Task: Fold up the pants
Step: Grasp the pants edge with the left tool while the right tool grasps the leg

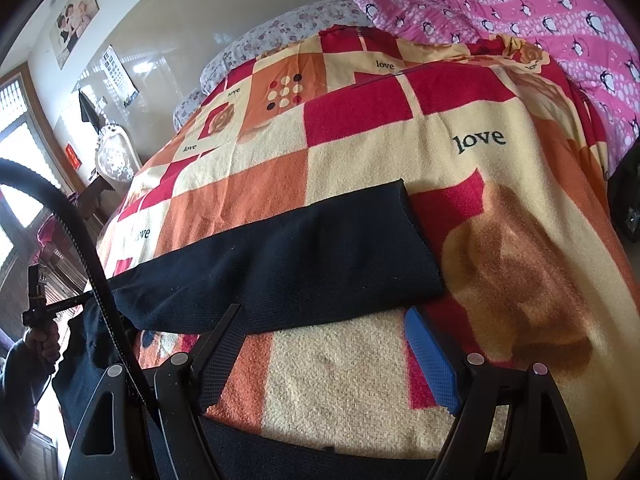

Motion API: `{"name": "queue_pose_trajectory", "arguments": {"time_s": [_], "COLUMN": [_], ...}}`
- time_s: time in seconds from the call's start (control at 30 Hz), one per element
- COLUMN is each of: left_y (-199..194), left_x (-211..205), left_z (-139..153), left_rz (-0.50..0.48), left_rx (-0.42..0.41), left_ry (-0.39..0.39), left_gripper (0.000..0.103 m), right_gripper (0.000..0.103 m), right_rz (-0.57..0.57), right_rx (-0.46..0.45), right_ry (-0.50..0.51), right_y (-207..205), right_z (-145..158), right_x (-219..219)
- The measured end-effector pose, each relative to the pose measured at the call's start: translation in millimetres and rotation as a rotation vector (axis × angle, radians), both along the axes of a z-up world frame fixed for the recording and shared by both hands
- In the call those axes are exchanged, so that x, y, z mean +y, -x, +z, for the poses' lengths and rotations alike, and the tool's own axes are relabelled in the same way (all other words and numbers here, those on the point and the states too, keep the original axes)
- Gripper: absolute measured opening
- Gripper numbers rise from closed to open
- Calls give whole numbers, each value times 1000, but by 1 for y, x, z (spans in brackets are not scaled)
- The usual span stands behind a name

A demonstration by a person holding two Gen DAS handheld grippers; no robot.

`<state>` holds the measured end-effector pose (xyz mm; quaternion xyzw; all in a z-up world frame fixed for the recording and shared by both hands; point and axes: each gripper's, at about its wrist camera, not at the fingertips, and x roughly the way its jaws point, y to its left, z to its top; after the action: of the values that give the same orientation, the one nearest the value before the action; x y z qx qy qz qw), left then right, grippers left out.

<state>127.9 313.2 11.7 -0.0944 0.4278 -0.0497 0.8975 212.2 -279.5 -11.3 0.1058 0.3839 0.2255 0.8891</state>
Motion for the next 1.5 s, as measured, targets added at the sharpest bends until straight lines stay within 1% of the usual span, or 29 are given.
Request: {"name": "queue_pose_trajectory", "arguments": {"time_s": [0.07, 0.13, 0.2, 0.27, 0.33, 0.37, 0.4, 0.43, 0.47, 0.5, 0.53, 0.57, 0.6, 0.67, 0.7, 0.77, 0.83, 0.9, 1.0, 1.1, 1.17, 1.2, 1.23, 1.3, 1.37, 1.43, 1.5], "left_y": [5, 11, 18, 24, 30, 30, 31, 30, 30, 29, 28, 28, 27, 26, 26, 26, 24, 22, 21, 16, 14, 14, 16, 24, 37, 55, 75], "left_x": [-6, -11, -20, -29, -38, -43, -47, -49, -50, -51, -52, -53, -54, -54, -54, -54, -54, -54, -54, -53, -52, -52, -52, -55, -57, -57, -56], "left_z": [8, 17, 29, 41, 51, 56, 60, 62, 63, 63, 63, 62, 61, 59, 57, 55, 54, 54, 54, 50, 49, 50, 51, 57, 66, 76, 81], "left_rz": [18, 28, 38, 43, 42, 47, 51, 54, 60, 66, 71, 75, 76, 81, 83, 85, 89, 86, 81, 92, 111, 121, 125, 123, 119, 110, 95], "left_rx": [-29, -55, -79, -108, -138, -151, -160, -167, -170, -168, -165, -163, -159, -152, -148, -139, -134, -130, -126, -109, -107, -111, -118, -139, -170, -205, -233], "left_ry": [-24, -40, -69, -108, -134, -147, -152, -158, -164, -164, -163, -165, -164, -166, -164, -159, -163, -160, -150, -140, -132, -131, -132, -134, -148, -150, -157], "left_gripper": [11, 10, 10, 10, 10, 10, 10, 10, 10, 9, 9, 9, 9, 9, 9, 9, 9, 9, 9, 9, 9, 9, 8, 7, 7, 7, 7], "right_gripper": [80, 80, 80, 80, 80, 80, 80, 80, 79, 69, 57, 54, 52, 40, 32, 31, 31, 31, 31, 30, 16, 7, 6, 5, 5, 5, 5], "right_rz": [0, 0, -17, -36, -45, -56, -62, -53, -37, -20, 3, 23, 32, 50, 36, 51, 40, 47, 65, 83, 93, 101, 124, 148, 178, 214, 255], "right_rx": [-6, -24, -23, 1, 25, 72, 115, 197, 259, 311, 367, 406, 427, 430, 430, 439, 439, 455, 467, 461, 446, 441, 427, 357, 271, 192, 107], "right_ry": [-9, -32, -62, -101, -99, -94, -110, -183, -249, -297, -325, -322, -281, -181, -141, -139, -121, -145, -141, -134, -112, -100, -94, -65, -65, -76, -54], "right_y": [1, 3, 3, -4, -19, -34, -45, -66, -80, -92, -106, -117, -129, -141, -147, -155, -160, -165, -169, -168, -168, -167, -165, -156, -141, -120, -91], "right_z": [1, 3, 9, 23, 42, 50, 54, 55, 51, 48, 42, 36, 30, 22, 18, 11, 7, 2, -1, -4, -4, -5, -4, 6, 25, 46, 64], "right_x": [-1, -5, -12, -26, -39, -47, -53, -62, -68, -70, -69, -64, -58, -45, -42, -38, -37, -38, -34, -31, -30, -29, -27, -26, -27, -35, -42]}}
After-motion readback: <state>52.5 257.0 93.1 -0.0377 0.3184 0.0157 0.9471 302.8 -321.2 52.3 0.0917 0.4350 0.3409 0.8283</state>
